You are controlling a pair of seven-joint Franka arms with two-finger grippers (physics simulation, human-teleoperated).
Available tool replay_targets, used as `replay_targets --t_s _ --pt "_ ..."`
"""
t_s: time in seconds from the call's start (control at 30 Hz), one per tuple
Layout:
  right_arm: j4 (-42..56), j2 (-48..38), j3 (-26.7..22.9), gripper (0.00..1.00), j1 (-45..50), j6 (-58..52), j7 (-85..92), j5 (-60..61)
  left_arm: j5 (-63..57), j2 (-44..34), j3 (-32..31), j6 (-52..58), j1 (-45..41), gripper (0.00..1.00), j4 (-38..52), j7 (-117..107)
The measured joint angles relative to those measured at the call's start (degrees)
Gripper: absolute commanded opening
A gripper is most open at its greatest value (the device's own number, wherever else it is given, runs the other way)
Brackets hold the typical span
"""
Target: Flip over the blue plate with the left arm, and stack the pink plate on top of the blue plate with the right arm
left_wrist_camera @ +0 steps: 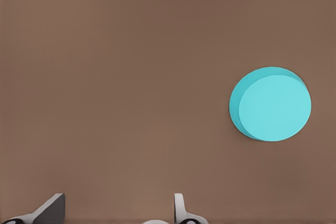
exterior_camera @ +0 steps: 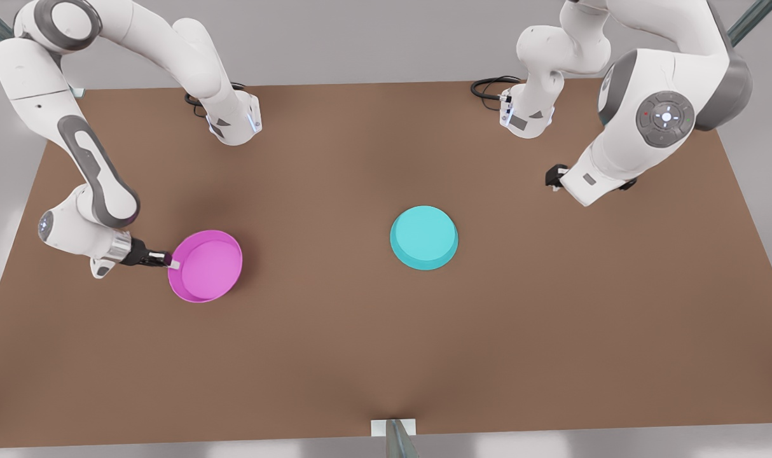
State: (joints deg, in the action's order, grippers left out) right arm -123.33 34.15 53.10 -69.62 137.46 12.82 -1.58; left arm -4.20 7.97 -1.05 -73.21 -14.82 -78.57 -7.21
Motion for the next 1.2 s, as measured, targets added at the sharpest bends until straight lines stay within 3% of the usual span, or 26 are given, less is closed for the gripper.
replay_targets --t_s 0.27,0.4,0.57,0.8,0.87,1.03,1.2 --pt "1.16 -7.92 -2.61 0.21 15.97 0.54 -0.77 15.44 0.03 -0.05 0.09 0.0 -0.04 1.0 0.0 0.0" --pt "2.04 -11.35 -9.63 0.21 28.9 0.54 -1.98 22.05 0.05 -0.05 0.09 0.0 -0.04 1.0 0.0 0.0" --pt "3.83 -14.07 -21.14 0.21 47.35 0.55 -3.08 31.45 0.07 -0.05 0.09 0.0 -0.04 1.0 0.0 0.0" --pt "7.99 -15.78 -45.55 0.21 82.08 -0.58 -9.58 41.3 0.07 0.04 0.09 -0.09 0.08 1.0 0.0 -0.19" --pt "10.05 -15.72 -48.12 0.21 86.33 -2.13 -13.06 41.75 0.06 0.03 0.09 -0.09 -0.04 1.0 0.0 -0.26" --pt "13.35 -14.05 -70.42 0.21 113.92 -4.54 -17.21 48.57 0.06 0.12 0.09 -0.09 -0.03 1.0 0.0 -0.44" --pt "17.32 -10.62 -73.11 0.21 120.4 -5.04 -20.67 49.97 0.02 0.12 0.09 -0.09 0.0 1.0 0.0 -0.44"
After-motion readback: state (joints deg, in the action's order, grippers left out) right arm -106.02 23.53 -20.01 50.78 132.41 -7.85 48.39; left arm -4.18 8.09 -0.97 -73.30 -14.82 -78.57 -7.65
